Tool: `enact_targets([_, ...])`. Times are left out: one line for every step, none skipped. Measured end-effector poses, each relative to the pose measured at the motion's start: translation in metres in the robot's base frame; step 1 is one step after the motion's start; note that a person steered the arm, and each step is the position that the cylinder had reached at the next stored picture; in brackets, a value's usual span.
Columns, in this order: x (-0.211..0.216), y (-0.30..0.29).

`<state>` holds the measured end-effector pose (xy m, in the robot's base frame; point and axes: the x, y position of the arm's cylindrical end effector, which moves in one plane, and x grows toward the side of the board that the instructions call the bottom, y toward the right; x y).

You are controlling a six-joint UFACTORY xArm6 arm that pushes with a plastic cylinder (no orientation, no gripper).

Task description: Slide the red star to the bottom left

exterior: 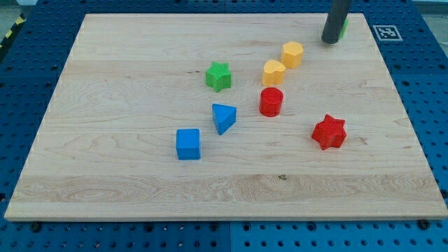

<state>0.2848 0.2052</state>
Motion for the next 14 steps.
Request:
enact_targets([0.045, 0.0])
enact_targets([0.097, -0.002])
enact_targets([0.149, -0.002])
enact_targets([0.183, -0.01])
enact_targets([0.197, -0.033])
enact_targets([0.212, -0.052])
enact_targets([0.229, -0.059])
enact_targets([0.241, -0.059])
enact_targets([0.248, -0.043])
enact_targets([0.265, -0.042])
enact_targets([0.274, -0.044])
enact_targets([0.275, -0.06])
enact_targets([0.276, -0.089])
enact_targets([0.295, -0.112])
